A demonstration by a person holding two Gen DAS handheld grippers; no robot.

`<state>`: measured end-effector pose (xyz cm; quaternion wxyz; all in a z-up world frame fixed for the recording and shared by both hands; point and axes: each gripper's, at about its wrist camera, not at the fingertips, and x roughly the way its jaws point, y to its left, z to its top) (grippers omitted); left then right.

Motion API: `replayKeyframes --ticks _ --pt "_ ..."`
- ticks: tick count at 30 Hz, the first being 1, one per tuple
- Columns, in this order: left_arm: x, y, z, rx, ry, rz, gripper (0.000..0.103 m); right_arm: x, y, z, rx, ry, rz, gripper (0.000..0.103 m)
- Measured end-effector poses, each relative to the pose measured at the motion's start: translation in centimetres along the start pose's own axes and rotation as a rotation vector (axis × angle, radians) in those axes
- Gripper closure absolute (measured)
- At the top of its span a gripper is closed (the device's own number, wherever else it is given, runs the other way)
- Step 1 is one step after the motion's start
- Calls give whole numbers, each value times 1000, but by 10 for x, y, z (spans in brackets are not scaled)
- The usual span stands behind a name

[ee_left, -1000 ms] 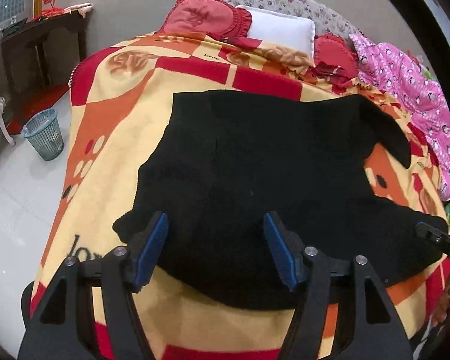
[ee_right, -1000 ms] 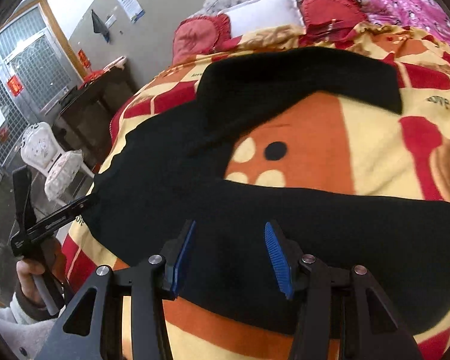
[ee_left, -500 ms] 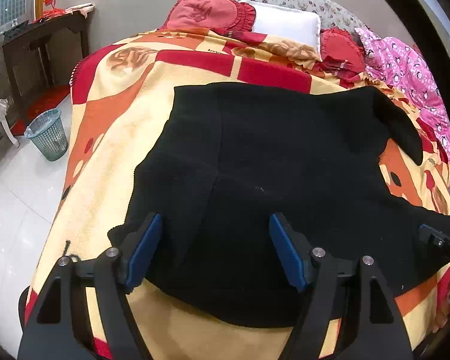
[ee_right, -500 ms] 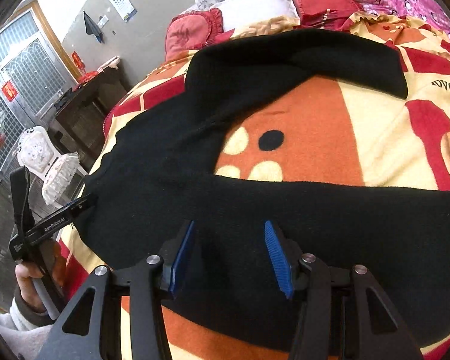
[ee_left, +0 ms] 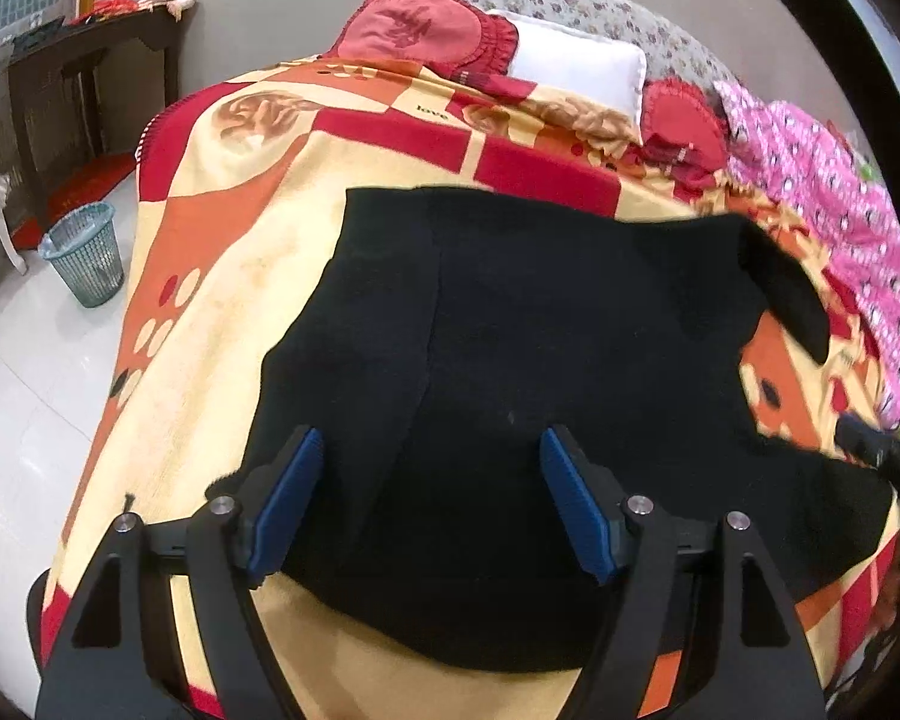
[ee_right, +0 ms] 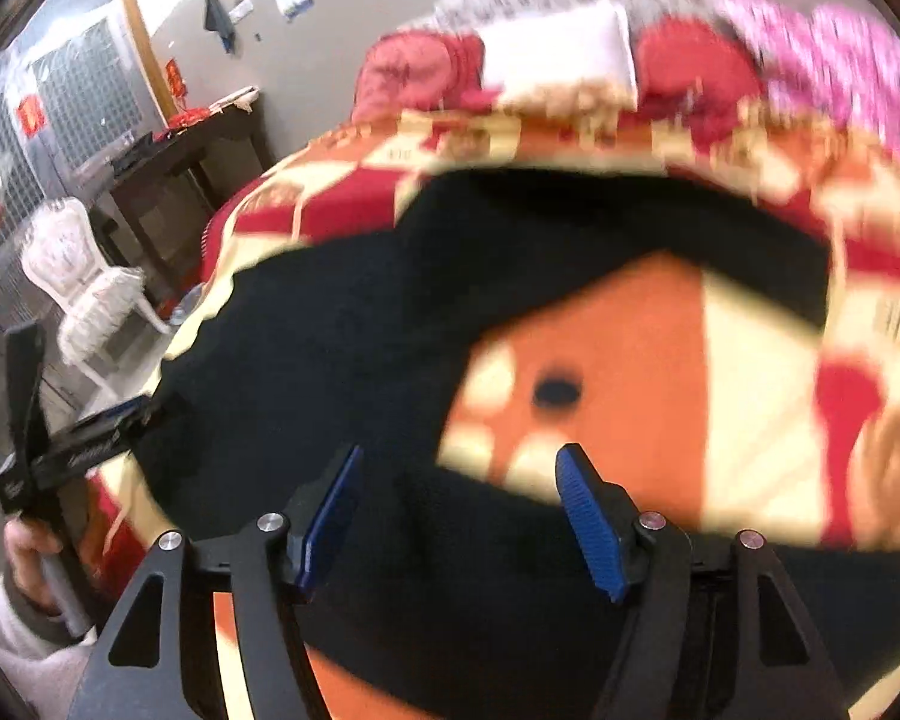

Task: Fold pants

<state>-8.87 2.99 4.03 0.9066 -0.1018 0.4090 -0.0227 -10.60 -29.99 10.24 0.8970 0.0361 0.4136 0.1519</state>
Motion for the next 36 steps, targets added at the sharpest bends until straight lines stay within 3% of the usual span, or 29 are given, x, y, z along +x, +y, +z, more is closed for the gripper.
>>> replayKeyframes --ticks 2,5,8,12,13,15,16,17,21,26,31,33,36 --pt "0 3 5 -26 -6 -21 28 0 7 27 -70 -65 -47 15" --pt "2 7 11 -51 -2 -41 28 14 21 64 -213 -136 -154 13" --pt "6 12 12 -58 8 -42 28 42 37 94 -382 -123 -221 13" --pt "11 20 15 -66 24 -52 28 92 51 112 -626 -26 -287 14" --pt "11 22 15 -68 26 -53 28 105 54 113 -684 7 -307 16" --pt "15 26 17 -76 34 -57 28 124 53 109 -734 70 -304 37" --pt "16 27 17 -82 38 -57 28 132 48 110 -718 106 -273 70" --pt "19 29 17 -94 45 -56 28 136 46 111 -688 130 -243 82" --pt "20 35 17 -121 52 -61 28 124 36 104 -559 167 -150 87" --pt "5 45 13 -160 29 -68 28 50 36 67 -465 162 9 87" --pt "-19 68 3 -250 -14 -103 28 -21 36 -2 -386 133 88 89" --pt "-33 77 -4 -271 -44 -103 28 -33 30 -38 -316 143 141 89" --pt "-44 84 -9 -288 -72 -103 17 -28 20 -73 -218 170 175 88"
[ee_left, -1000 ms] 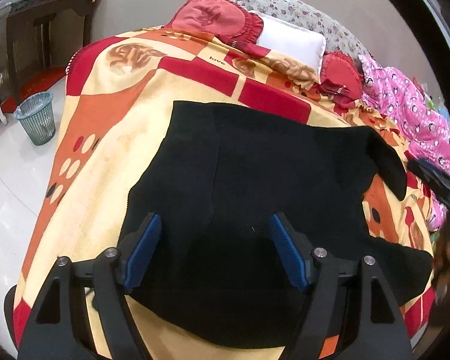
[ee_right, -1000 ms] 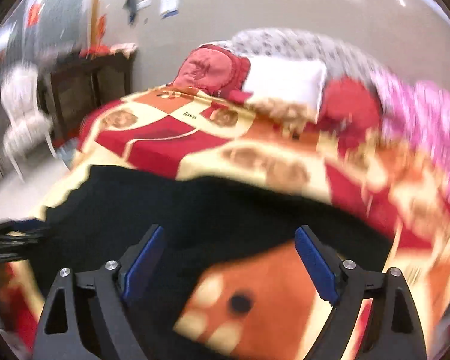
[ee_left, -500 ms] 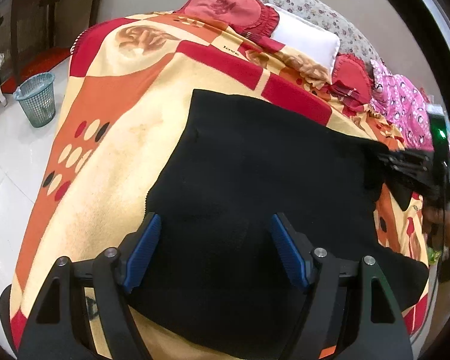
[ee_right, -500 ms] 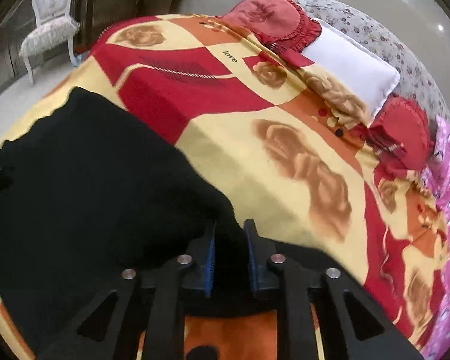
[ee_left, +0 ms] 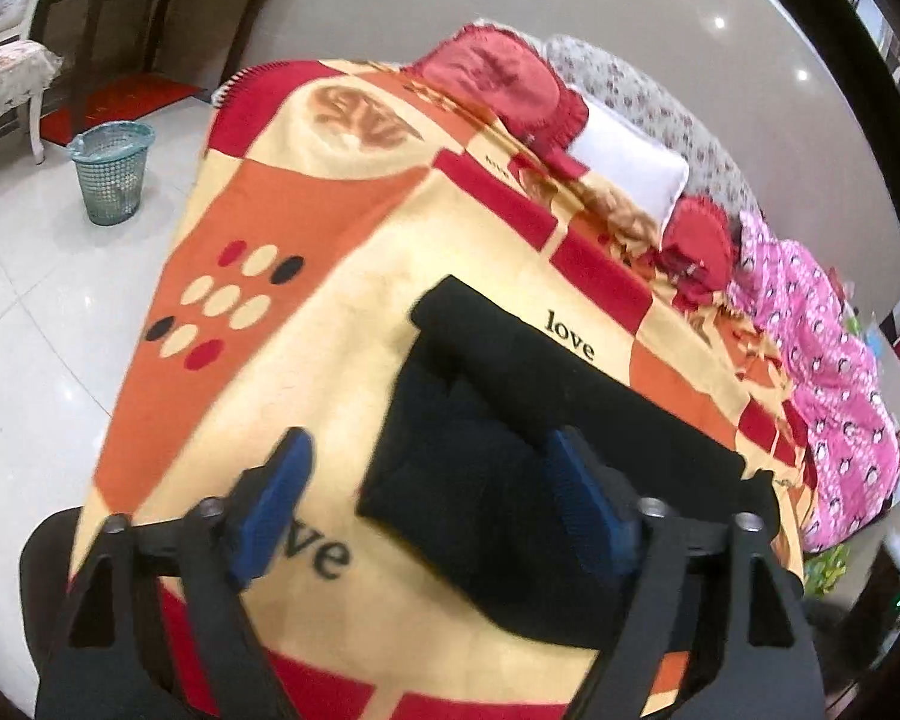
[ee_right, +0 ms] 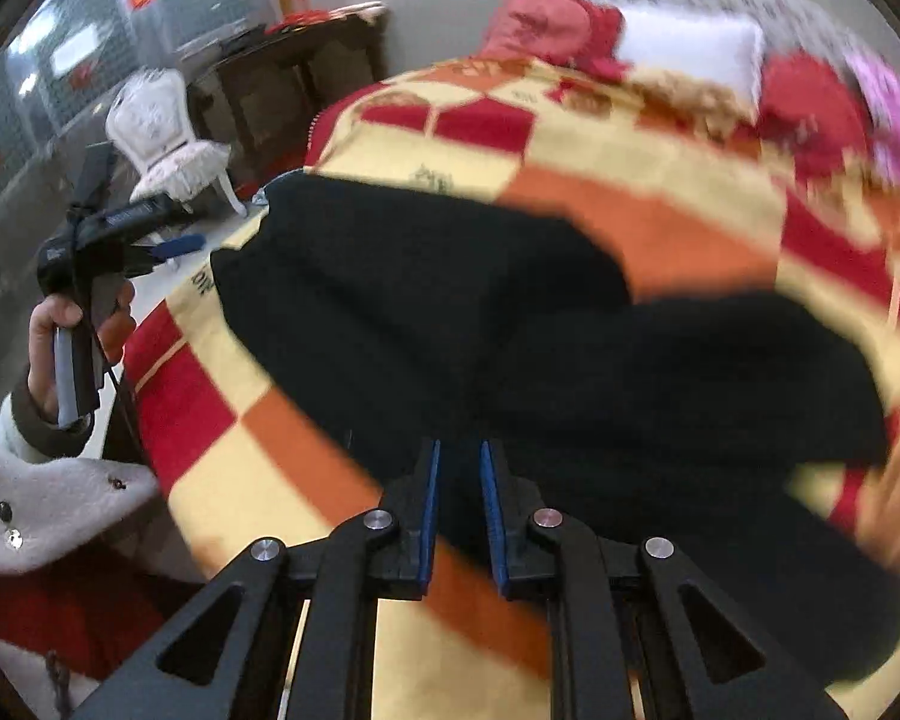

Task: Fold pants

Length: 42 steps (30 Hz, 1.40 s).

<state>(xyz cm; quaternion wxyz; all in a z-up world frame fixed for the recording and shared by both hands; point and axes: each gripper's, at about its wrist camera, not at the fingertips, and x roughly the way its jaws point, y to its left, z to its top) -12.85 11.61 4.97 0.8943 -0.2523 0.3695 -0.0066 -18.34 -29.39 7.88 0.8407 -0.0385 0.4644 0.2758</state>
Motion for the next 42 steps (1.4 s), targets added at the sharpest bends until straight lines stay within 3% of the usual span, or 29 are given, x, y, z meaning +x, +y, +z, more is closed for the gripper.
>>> replayKeyframes --ticks 4,7,8,14,17,21,22,23,24,25,27,32,34,37,39,42 --pt "-2 1 2 0 -4 10 17 1 -2 -1 92 -79 56 78" --pt "2 0 6 13 -13 26 17 -1 18 20 28 -162 26 41" --pt "6 -2 10 12 -17 26 17 2 25 26 2 -180 14 38" --pt "41 -14 34 22 10 78 17 53 61 66 -119 -170 -56 38" --pt "60 -13 40 10 50 66 17 79 75 73 -191 -138 -83 39" --pt "73 -15 44 -22 71 33 21 112 95 81 -342 -99 -216 47" --pt "72 -18 45 -15 62 26 39 115 96 83 -358 -104 -231 66" --pt "72 -22 45 3 59 22 53 116 92 87 -340 -108 -225 90" --pt "71 -30 46 39 62 23 76 116 85 92 -292 -103 -177 96" --pt "70 -34 47 55 60 15 86 114 76 96 -236 -99 -126 96" --pt "61 -42 47 77 47 -31 92 104 63 102 -152 -105 -50 97" --pt "5 -43 39 116 13 -145 94 52 70 84 -123 -154 51 97" --pt "-14 -38 28 142 3 -153 94 38 80 69 -136 -159 78 97" --pt "-9 -32 3 210 16 -53 93 48 93 46 -116 -120 73 91" --pt "15 -22 -9 211 71 40 92 73 96 38 -98 -67 48 87" --pt "22 -13 -11 199 71 82 72 72 98 33 -70 -87 66 74"
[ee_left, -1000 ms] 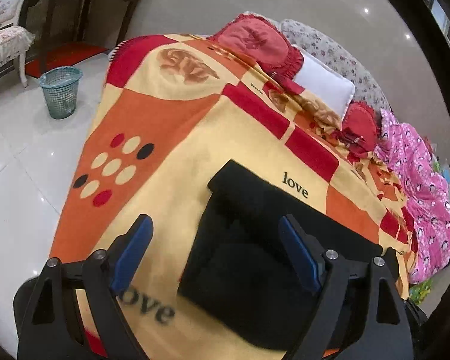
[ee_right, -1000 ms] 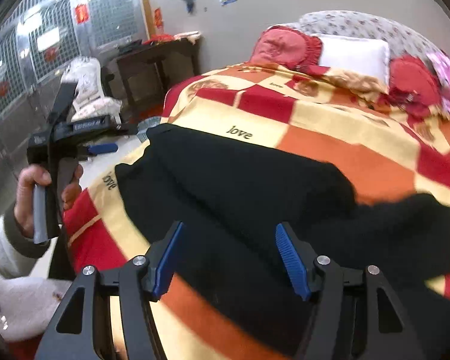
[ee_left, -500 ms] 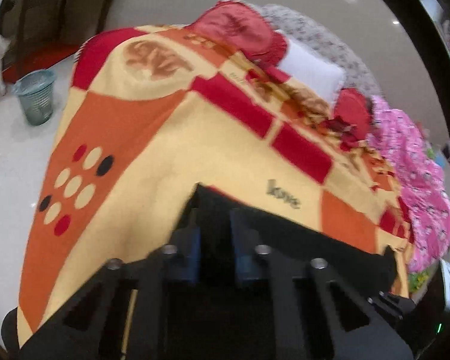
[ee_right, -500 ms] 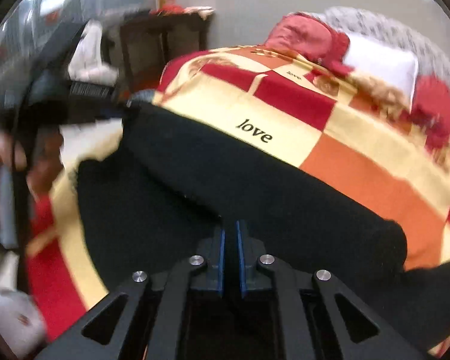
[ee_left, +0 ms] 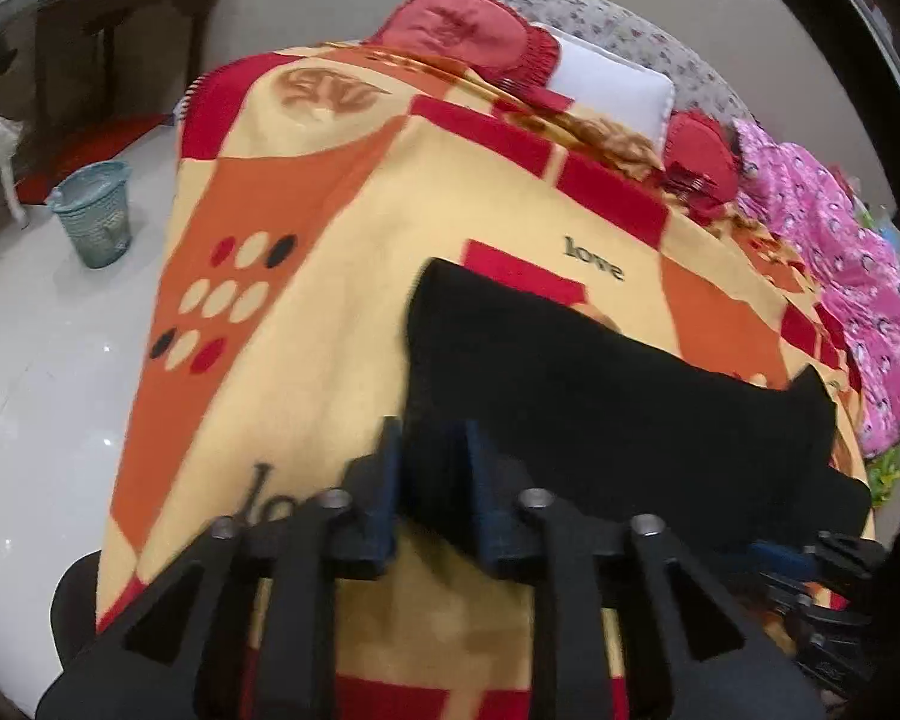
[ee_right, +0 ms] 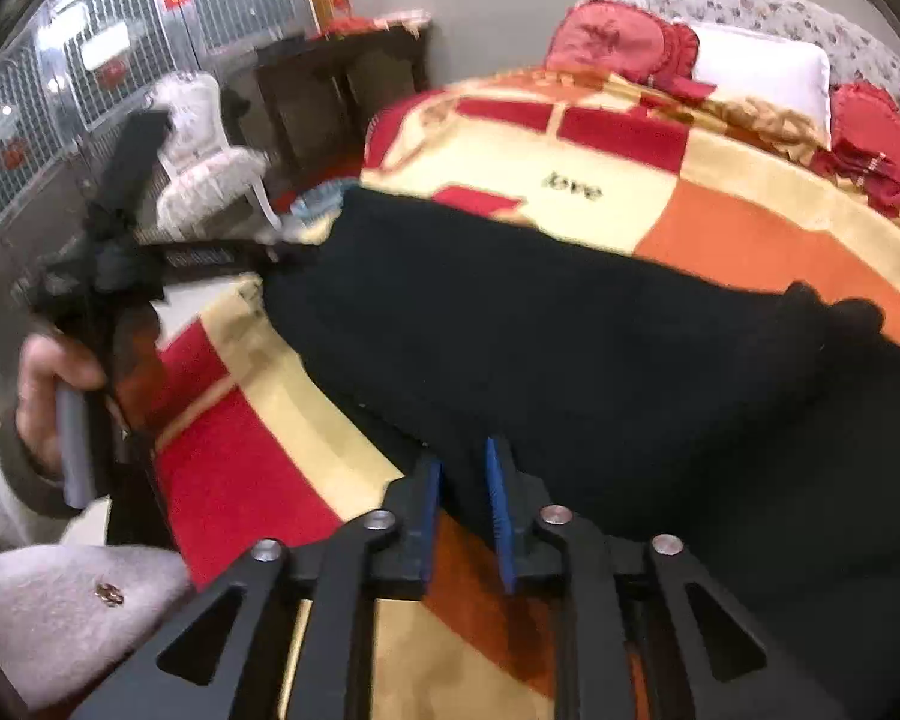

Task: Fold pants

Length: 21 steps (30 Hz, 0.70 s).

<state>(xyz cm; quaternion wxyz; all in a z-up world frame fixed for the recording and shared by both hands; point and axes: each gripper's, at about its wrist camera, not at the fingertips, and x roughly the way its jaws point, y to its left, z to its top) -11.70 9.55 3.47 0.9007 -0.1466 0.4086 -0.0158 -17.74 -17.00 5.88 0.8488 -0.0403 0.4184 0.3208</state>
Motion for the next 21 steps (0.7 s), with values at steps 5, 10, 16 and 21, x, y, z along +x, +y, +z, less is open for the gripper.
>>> replayKeyframes --ticks 5,10,16,21 --pt "-44 -2 17 15 -148 68 62 -68 -52 -16 160 -134 -41 41" --pt "-53 -27 26 57 -188 -9 49 -116 -149 -48 453 -183 -247 40" --pt "-18 -70 13 146 -69 -77 49 -129 -243 -70 704 -218 -344 39" --pt "-7 -86 6 184 -19 -68 49 -108 -284 -58 746 -226 -321 39"
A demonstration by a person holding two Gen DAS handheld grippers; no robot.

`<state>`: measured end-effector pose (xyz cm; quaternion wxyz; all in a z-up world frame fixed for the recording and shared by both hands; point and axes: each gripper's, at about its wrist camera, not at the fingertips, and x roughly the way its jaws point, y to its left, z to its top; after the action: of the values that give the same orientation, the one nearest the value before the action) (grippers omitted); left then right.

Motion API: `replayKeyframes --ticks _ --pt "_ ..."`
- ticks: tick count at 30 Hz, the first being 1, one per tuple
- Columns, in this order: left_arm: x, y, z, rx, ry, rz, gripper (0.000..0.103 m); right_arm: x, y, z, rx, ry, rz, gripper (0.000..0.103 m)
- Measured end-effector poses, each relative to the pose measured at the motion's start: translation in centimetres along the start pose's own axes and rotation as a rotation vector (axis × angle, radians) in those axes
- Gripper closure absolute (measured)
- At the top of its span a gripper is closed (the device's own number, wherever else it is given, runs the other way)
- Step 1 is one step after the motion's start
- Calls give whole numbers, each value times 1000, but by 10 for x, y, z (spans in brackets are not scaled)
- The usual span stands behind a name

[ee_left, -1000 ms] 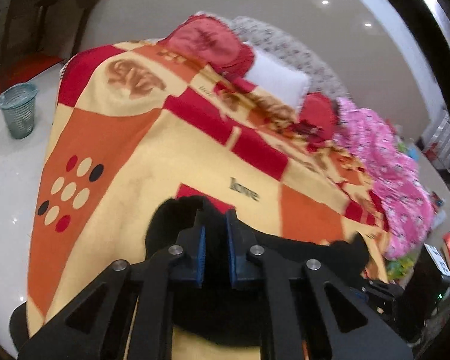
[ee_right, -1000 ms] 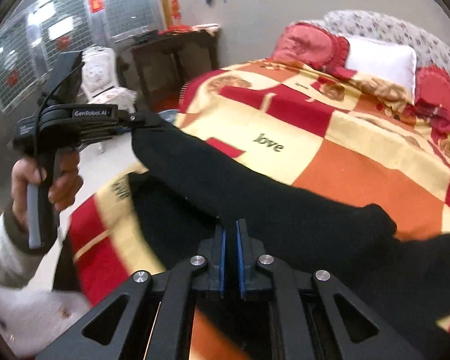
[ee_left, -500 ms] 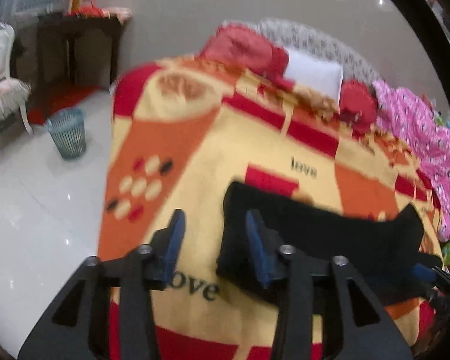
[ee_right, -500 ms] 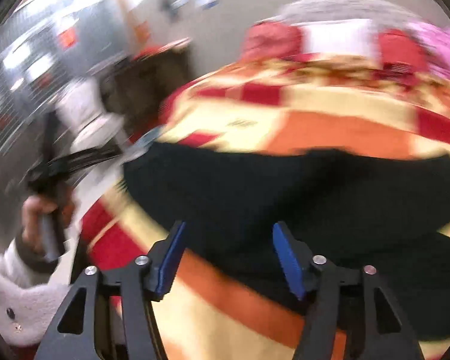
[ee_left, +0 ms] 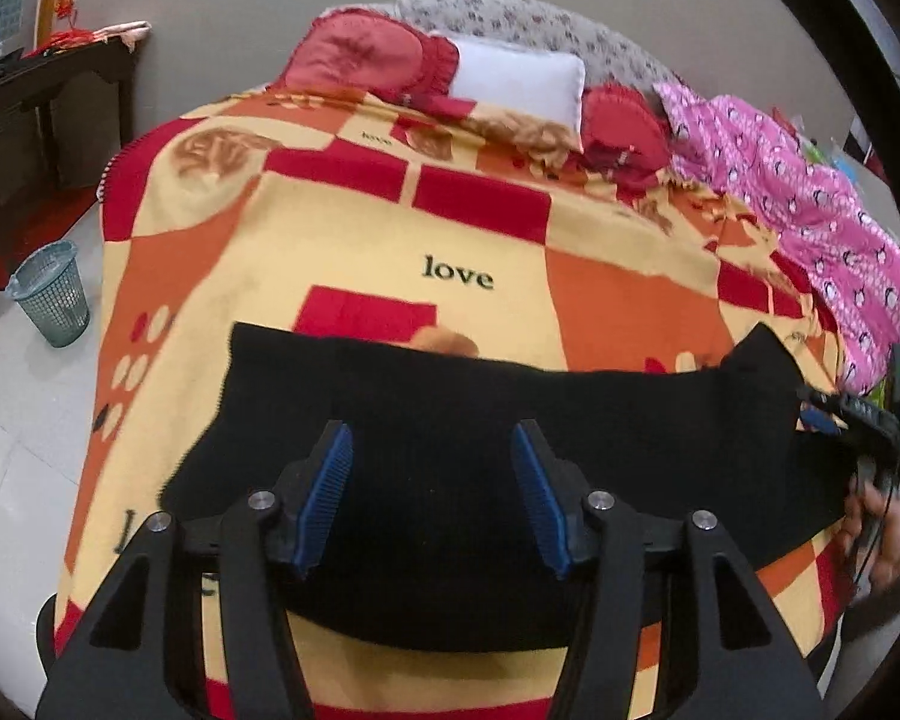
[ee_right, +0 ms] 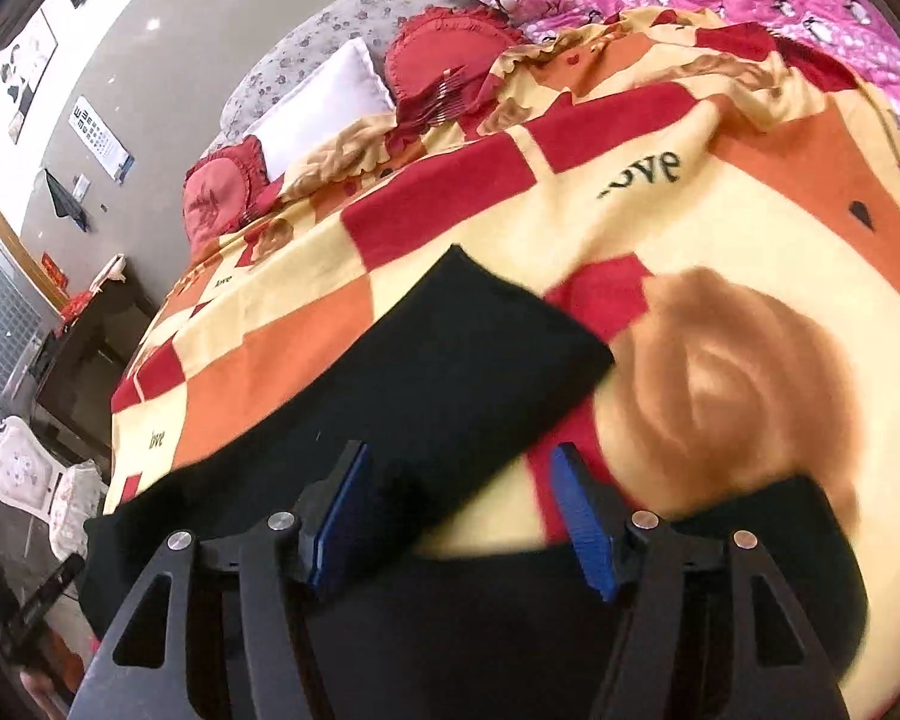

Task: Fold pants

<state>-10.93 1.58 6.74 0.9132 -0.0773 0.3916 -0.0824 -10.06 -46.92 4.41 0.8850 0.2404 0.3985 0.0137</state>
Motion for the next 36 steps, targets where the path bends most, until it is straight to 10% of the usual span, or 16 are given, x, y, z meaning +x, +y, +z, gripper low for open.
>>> replayKeyframes --ticks 3,5,8,18,25,31,36 --pt "2 4 1 -17 4 7 49 12 1 10 -11 -18 -7 57" --pt "2 6 1 -24 8 15 49 20 -1 16 -19 -12 -8 87" --pt "3 9 2 -48 19 9 49 16 -5 16 -3 -21 22 93" --pt "-14 7 0 -55 -17 -17 49 -137 -2 -37 -32 -246 26 93" --pt "-4 -2 -10 -32 21 -9 49 -95 -40 -75 -6 -39 -172 82" --pt "-17 9 -9 -54 -11 16 45 -132 -30 -65 -1 -142 -251 56" --pt "-15 14 -8 -85 -12 15 43 -132 17 -58 -75 -151 -46 56"
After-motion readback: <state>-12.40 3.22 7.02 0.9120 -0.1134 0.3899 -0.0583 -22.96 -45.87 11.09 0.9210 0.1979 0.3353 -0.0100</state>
